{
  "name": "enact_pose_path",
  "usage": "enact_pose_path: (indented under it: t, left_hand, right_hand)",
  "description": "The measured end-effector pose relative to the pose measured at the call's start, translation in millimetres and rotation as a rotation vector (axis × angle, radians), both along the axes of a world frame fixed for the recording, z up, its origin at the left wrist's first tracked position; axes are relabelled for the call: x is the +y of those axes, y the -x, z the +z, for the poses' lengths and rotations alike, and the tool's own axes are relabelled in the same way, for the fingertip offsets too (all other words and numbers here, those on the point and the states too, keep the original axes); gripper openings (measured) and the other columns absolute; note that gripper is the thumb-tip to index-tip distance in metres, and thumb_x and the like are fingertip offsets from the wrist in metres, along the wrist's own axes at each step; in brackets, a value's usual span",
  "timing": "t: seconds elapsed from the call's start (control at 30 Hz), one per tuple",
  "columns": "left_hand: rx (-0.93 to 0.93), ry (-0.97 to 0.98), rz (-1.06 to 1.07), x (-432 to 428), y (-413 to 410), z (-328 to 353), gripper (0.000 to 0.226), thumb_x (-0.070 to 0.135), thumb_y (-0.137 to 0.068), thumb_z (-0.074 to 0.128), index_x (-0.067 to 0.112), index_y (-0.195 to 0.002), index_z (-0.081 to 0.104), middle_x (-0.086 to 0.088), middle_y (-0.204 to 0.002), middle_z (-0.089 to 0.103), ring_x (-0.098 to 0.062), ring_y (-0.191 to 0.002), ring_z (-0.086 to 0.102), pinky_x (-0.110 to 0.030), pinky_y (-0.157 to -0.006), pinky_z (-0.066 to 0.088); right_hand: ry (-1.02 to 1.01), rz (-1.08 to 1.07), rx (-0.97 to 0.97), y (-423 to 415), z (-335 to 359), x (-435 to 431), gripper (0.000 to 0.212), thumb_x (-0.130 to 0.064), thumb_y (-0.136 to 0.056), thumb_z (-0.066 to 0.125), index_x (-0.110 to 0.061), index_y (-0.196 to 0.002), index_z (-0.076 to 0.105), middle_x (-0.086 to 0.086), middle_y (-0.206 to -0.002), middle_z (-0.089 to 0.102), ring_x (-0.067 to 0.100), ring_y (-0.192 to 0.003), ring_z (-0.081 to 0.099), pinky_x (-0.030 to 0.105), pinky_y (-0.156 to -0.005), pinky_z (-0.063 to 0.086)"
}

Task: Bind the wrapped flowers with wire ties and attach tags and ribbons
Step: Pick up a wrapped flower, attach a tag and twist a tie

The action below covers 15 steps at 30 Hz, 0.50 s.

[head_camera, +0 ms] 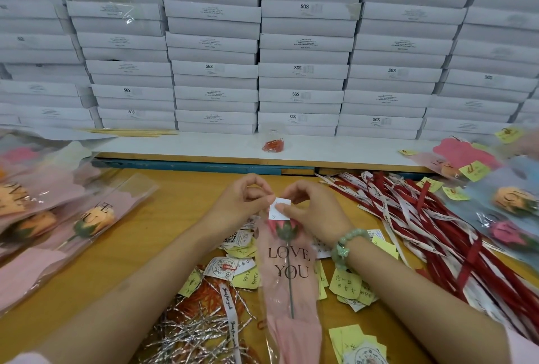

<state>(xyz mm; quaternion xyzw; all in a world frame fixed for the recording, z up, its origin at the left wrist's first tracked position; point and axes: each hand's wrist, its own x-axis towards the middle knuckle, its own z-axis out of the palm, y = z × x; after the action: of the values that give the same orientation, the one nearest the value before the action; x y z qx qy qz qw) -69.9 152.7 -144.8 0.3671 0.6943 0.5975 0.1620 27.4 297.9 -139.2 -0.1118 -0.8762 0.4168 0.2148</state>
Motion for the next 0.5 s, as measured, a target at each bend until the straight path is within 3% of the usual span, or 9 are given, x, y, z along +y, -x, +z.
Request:
enact_pose_path:
  t: [0.13,0.2,0.3,0.37,0.43,0.5]
  left_hand:
    - [0.041,0.029,0.037,0,1,-1,0.012,0.011,-0.084,0.074,0.017,-0.092,0.067,-0.002,-0.083,0.076,-0.013,-0.076,0.07,-0.027,-0.073,0.056]
    - [0.062,0.038,0.046,0,1,0,0.012,0.01,-0.082,0.075,0.017,-0.09,0.07,0.0,-0.083,0.076,-0.014,-0.078,0.071,-0.026,-0.074,0.058]
    - [0.067,0.03,0.055,-2,-1,1,0.011,0.016,-0.078,0.077,0.019,-0.087,0.074,0.002,-0.085,0.077,-0.015,-0.081,0.072,-0.025,-0.075,0.059]
    - [0.077,0.035,0.058,-3,-2,2,0.009,0.017,-0.076,0.077,0.023,-0.082,0.074,0.004,-0.082,0.076,-0.011,-0.077,0.072,-0.02,-0.07,0.057]
    - [0.113,0.055,0.057,-4,-1,2,0.028,0.002,-0.086,0.068,0.025,-0.07,0.072,0.005,-0.069,0.072,-0.008,-0.064,0.067,-0.018,-0.06,0.054]
    - [0.107,0.062,0.032,-5,1,3,0.04,-0.001,-0.09,0.058,0.027,-0.066,0.072,0.004,-0.066,0.07,-0.007,-0.06,0.065,-0.018,-0.055,0.052]
  right_hand:
    - [0.048,0.056,-0.008,-1,-1,0,0.02,-0.018,-0.08,0.078,-0.013,-0.092,0.063,-0.001,-0.086,0.065,0.003,-0.05,0.06,0.016,-0.051,0.048]
    - [0.013,0.05,-0.028,-1,0,-1,0.023,-0.023,-0.08,0.078,-0.015,-0.094,0.062,0.001,-0.091,0.064,0.006,-0.058,0.061,0.018,-0.057,0.048]
    - [-0.189,0.012,-0.001,-5,10,-5,0.03,-0.031,-0.081,0.076,-0.019,-0.103,0.059,-0.005,-0.102,0.06,0.008,-0.091,0.057,0.02,-0.08,0.046]
    - [-0.286,0.051,0.114,-13,28,-13,0.024,-0.029,-0.083,0.074,-0.02,-0.1,0.061,-0.007,-0.099,0.061,0.007,-0.092,0.055,0.021,-0.082,0.046]
    - [-0.348,0.245,0.098,-21,48,-30,0.011,-0.026,-0.084,0.073,-0.019,-0.091,0.066,-0.009,-0.087,0.065,0.002,-0.08,0.057,0.018,-0.075,0.048]
    - [-0.419,0.54,-0.078,-29,58,-55,0.006,-0.022,-0.086,0.072,-0.018,-0.091,0.071,-0.01,-0.088,0.068,-0.007,-0.071,0.056,0.01,-0.072,0.046]
